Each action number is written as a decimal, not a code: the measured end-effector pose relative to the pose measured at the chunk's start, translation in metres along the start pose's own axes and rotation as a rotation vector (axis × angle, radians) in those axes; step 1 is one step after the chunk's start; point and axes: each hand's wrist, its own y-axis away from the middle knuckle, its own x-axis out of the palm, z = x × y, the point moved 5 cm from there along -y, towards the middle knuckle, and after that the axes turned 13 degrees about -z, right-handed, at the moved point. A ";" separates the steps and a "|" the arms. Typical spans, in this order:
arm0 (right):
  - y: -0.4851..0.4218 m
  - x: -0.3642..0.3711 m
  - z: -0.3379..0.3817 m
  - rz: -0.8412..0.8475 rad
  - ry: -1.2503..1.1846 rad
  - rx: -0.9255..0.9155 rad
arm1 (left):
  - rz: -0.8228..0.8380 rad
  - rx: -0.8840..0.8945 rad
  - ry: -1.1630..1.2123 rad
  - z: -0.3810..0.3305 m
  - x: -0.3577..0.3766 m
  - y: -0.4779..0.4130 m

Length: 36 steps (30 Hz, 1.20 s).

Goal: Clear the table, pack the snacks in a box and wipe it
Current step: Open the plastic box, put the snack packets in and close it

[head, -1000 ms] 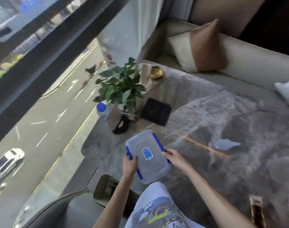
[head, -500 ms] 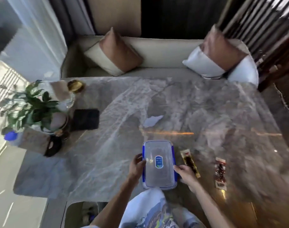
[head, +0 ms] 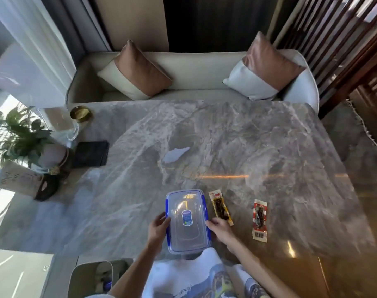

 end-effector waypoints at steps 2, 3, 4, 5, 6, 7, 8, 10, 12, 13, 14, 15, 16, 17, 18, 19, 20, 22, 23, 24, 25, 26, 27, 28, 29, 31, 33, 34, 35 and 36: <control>-0.002 0.000 -0.001 0.004 -0.052 -0.009 | -0.001 -0.012 0.010 0.003 0.002 -0.002; -0.002 0.001 -0.001 0.009 -0.082 -0.001 | -0.007 -0.020 0.017 0.006 0.002 -0.002; -0.001 0.002 -0.002 0.012 -0.100 0.019 | -0.017 -0.027 0.021 0.009 0.002 -0.002; 0.000 0.004 -0.004 0.009 -0.115 0.044 | -0.033 -0.030 0.021 0.011 0.002 -0.001; 0.000 0.005 -0.005 -0.001 -0.120 0.060 | -0.057 -0.029 0.020 0.012 0.002 -0.001; 0.000 0.007 -0.005 -0.025 -0.115 0.055 | -0.088 -0.025 0.016 0.012 0.002 0.000; -0.001 0.009 -0.004 -0.061 -0.092 0.035 | -0.128 -0.021 0.013 0.012 0.002 -0.001; -0.001 0.014 -0.002 -0.125 -0.036 -0.006 | -0.219 -0.006 -0.014 0.013 0.005 0.000; 0.000 0.020 0.000 -0.169 0.017 -0.030 | -0.291 0.023 -0.050 0.012 0.009 0.004; 0.000 0.023 0.002 -0.194 0.038 -0.040 | -0.326 0.037 -0.056 0.011 0.011 0.006; -0.002 0.024 0.002 -0.218 0.049 -0.045 | -0.363 0.048 -0.058 0.009 0.013 0.007; -0.003 0.026 0.003 -0.237 0.051 -0.047 | -0.391 0.057 -0.064 0.007 0.013 0.007; -0.004 0.027 0.004 -0.251 0.053 -0.046 | -0.408 0.067 -0.074 0.006 0.014 0.006; -0.005 0.028 0.006 -0.262 0.061 -0.048 | -0.416 0.078 -0.090 0.005 0.014 0.004; -0.005 0.029 0.007 -0.269 0.073 -0.052 | -0.422 0.091 -0.112 0.004 0.014 0.003; -0.006 0.031 0.009 -0.275 0.081 -0.059 | -0.426 0.105 -0.141 0.002 0.013 0.001; -0.006 0.033 0.010 -0.278 0.084 -0.064 | -0.429 0.123 -0.174 0.001 0.013 0.000; -0.005 0.036 0.012 -0.292 0.086 -0.075 | -0.431 0.166 -0.212 -0.002 0.013 -0.001; -0.004 0.036 0.013 -0.307 0.083 -0.083 | -0.428 0.185 -0.215 -0.004 0.014 0.000; -0.003 0.037 0.013 -0.320 0.077 -0.087 | -0.423 0.202 -0.212 -0.005 0.014 -0.001; -0.001 0.038 0.013 -0.331 0.072 -0.092 | -0.420 0.213 -0.205 -0.004 0.014 0.000; 0.000 0.040 0.012 -0.336 0.073 -0.096 | -0.416 0.220 -0.200 -0.004 0.014 -0.001; 0.001 0.041 0.012 -0.341 0.079 -0.102 | -0.405 0.222 -0.199 -0.003 0.014 -0.001; 0.002 0.041 0.012 -0.340 0.081 -0.110 | -0.391 0.224 -0.197 -0.003 0.015 -0.002; 0.003 0.041 0.013 -0.339 0.078 -0.121 | -0.378 0.226 -0.193 -0.003 0.015 -0.002; 0.005 0.036 0.014 -0.356 0.062 -0.141 | -0.368 0.221 -0.161 -0.002 0.011 -0.002; 0.005 0.032 0.004 -0.363 0.044 -0.113 | -0.339 0.220 -0.115 0.010 0.003 -0.002; 0.006 0.032 -0.003 -0.339 0.022 -0.080 | -0.321 0.228 -0.104 0.018 -0.002 -0.001; 0.008 0.034 -0.012 -0.298 0.001 -0.044 | -0.307 0.229 -0.105 0.028 -0.007 0.001; 0.010 0.035 -0.017 -0.259 -0.012 -0.007 | -0.290 0.219 -0.114 0.036 -0.010 0.002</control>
